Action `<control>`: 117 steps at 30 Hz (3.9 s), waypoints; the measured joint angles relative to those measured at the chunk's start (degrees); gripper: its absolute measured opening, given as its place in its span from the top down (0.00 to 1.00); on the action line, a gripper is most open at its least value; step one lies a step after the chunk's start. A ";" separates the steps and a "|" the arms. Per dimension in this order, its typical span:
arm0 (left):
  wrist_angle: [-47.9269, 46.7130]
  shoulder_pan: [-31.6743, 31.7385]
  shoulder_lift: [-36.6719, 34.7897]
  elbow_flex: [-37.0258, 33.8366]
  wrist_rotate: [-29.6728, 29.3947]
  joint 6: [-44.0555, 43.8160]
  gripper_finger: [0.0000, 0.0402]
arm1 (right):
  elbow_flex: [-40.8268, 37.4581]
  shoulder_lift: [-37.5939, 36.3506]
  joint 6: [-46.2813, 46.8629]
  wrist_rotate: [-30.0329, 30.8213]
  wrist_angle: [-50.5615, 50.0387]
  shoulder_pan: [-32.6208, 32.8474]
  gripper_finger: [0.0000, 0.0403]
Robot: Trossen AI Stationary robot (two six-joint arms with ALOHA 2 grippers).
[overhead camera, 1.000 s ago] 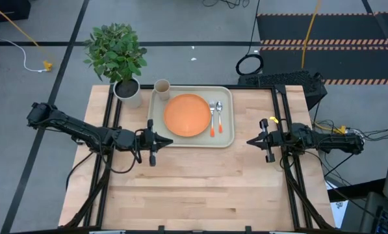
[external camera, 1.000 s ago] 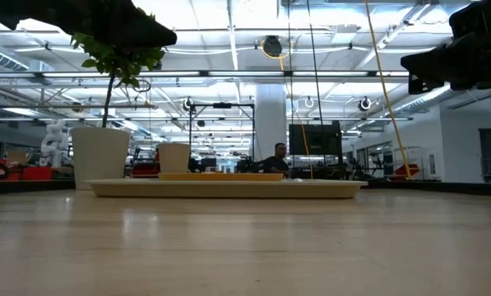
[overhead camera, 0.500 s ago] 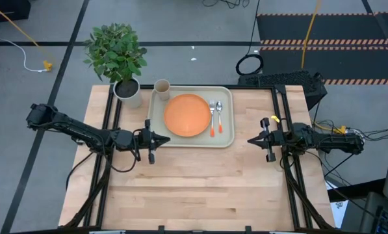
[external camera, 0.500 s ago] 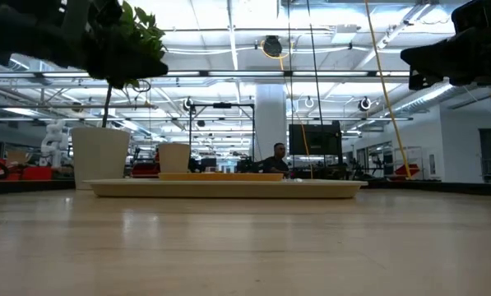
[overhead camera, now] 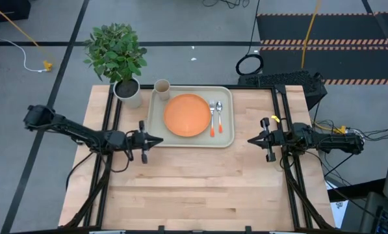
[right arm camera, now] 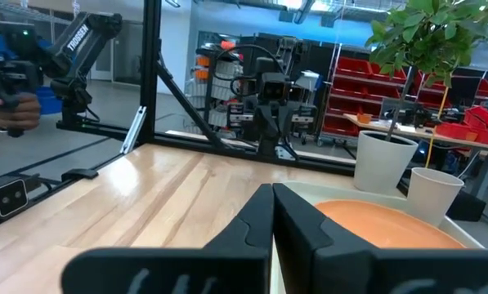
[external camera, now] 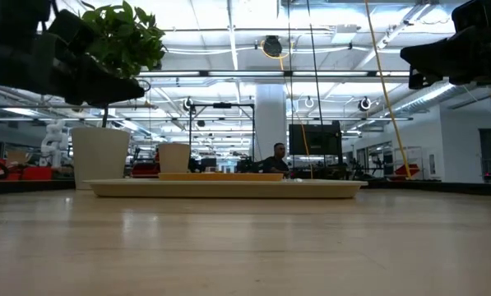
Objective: Pick and place plate/cup/fork/spoon on tray
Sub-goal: Return to Home Position
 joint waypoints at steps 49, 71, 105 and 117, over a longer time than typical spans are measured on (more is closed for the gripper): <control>-35.47 6.50 -52.81 -3.67 8.02 3.34 0.94 | 0.00 -0.02 0.02 -0.09 0.05 0.02 1.00; -40.87 14.14 -52.59 -3.65 18.05 6.62 0.94 | 0.00 -0.02 0.02 -0.11 0.09 0.00 1.00; -41.10 14.14 -52.59 -3.62 17.85 6.84 0.94 | 0.01 -0.02 0.02 -0.11 0.09 0.02 1.00; -41.13 14.14 -52.59 -3.62 17.83 6.88 0.94 | 0.01 -0.02 0.02 -0.13 0.11 0.02 1.00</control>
